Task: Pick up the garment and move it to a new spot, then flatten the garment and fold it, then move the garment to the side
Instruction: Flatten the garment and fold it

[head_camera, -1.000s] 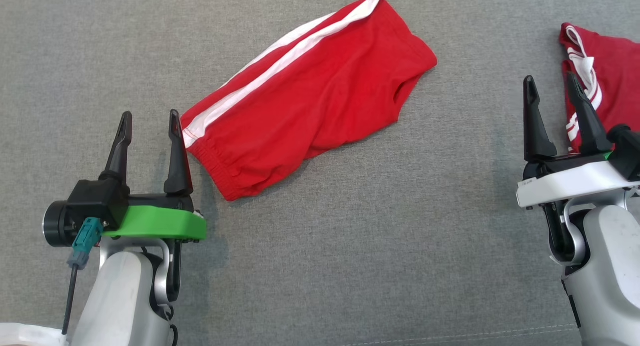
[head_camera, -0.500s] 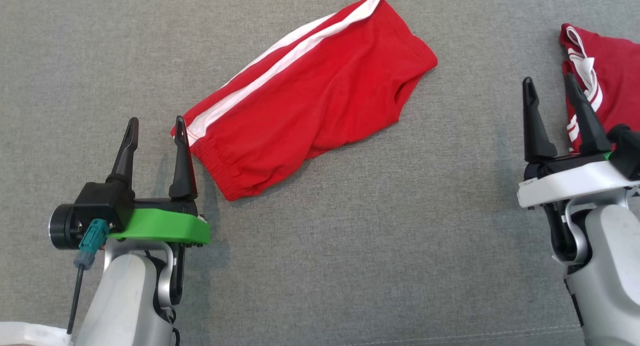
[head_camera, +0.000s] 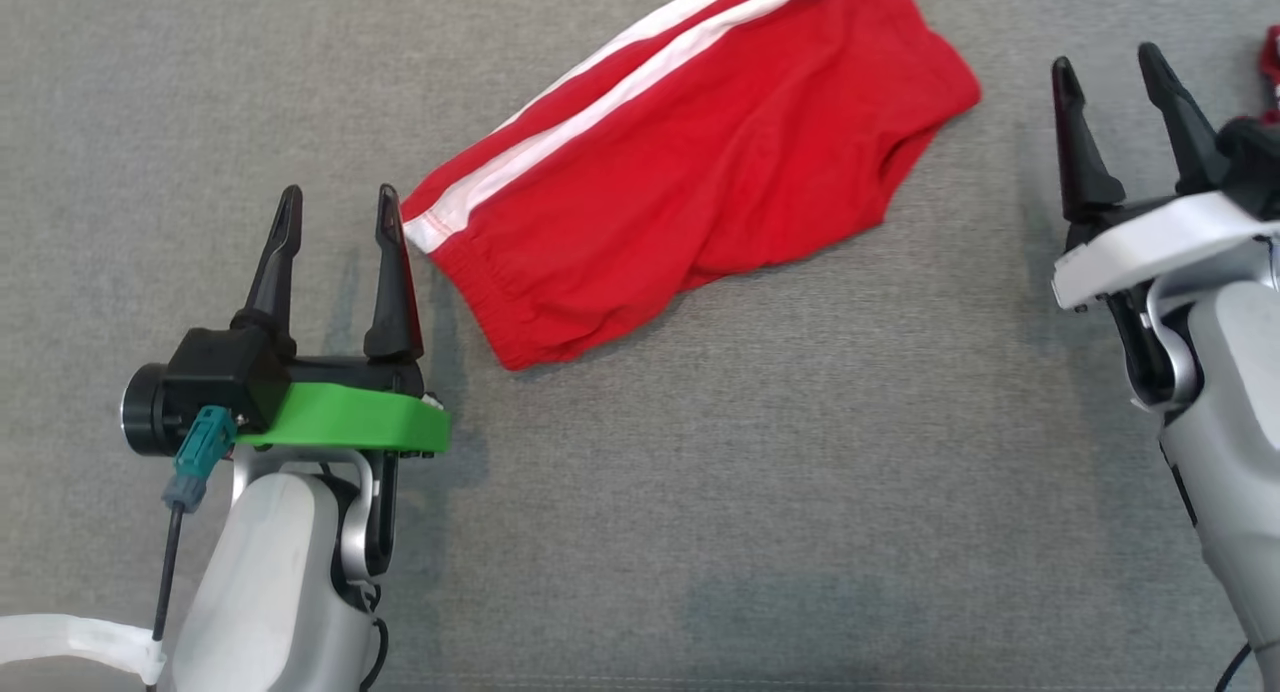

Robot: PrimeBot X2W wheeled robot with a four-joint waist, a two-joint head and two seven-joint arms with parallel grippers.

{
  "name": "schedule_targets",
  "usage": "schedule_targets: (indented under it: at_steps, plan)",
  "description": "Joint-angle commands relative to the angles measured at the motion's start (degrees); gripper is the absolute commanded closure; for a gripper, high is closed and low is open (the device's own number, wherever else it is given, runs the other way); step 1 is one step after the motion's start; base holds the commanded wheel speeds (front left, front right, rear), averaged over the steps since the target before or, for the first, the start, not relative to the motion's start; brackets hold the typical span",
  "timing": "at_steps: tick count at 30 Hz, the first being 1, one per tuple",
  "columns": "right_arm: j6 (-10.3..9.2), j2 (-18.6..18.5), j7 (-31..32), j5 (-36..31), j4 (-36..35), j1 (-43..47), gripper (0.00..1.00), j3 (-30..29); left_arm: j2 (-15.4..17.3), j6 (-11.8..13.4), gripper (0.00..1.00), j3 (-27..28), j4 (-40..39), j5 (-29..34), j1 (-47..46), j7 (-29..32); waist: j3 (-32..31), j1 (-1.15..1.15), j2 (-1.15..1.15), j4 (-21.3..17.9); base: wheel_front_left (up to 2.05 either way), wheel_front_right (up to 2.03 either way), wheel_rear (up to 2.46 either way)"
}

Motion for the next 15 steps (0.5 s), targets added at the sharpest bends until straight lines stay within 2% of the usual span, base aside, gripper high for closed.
schedule_targets:
  at_steps: [1,4,10,11,12,13,15]
  plan:
    - [-0.01,-0.5,0.0,0.6,0.8,-0.9,0.0,0.5,-0.1,-0.1,0.0,0.0,-0.3,-0.2,-0.8,-0.1,2.9,0.0,0.0,3.0,0.0,0.0,0.0]
    - [-0.01,-0.6,0.8,2.5,6.7,-5.6,0.0,5.8,-1.1,-0.5,0.0,0.2,-0.7,0.1,-1.3,-0.1,4.4,0.0,0.0,4.8,0.0,0.0,0.0]
    - [-0.01,0.4,2.9,6.4,14.5,-9.5,0.0,11.3,-2.1,-1.0,0.0,0.6,-0.9,0.7,-1.3,-0.1,4.6,0.0,0.0,5.7,0.0,0.0,0.0]
    - [-0.01,0.7,3.1,7.4,15.5,-9.6,0.16,12.0,-2.2,-1.0,0.0,0.7,-0.9,0.8,-1.3,-0.1,4.5,0.0,0.0,5.6,0.0,0.0,0.0]
    - [-0.01,1.0,3.1,8.2,16.1,-9.7,0.63,12.7,-2.3,-1.1,0.0,0.9,-1.0,1.0,-1.3,-0.1,4.4,0.0,0.0,5.5,0.0,0.0,0.0]
    - [0.0,1.1,3.0,8.8,16.7,-9.9,1.0,13.5,-2.5,-1.1,0.0,0.9,-1.0,1.1,-1.3,-0.1,4.3,0.0,0.0,5.3,0.0,0.0,0.0]
    - [0.0,1.4,3.5,10.5,17.4,-9.8,1.0,15.2,-2.6,-1.3,0.0,1.2,-1.0,1.5,-1.3,-0.1,4.1,0.0,0.0,4.8,0.0,0.0,0.0]
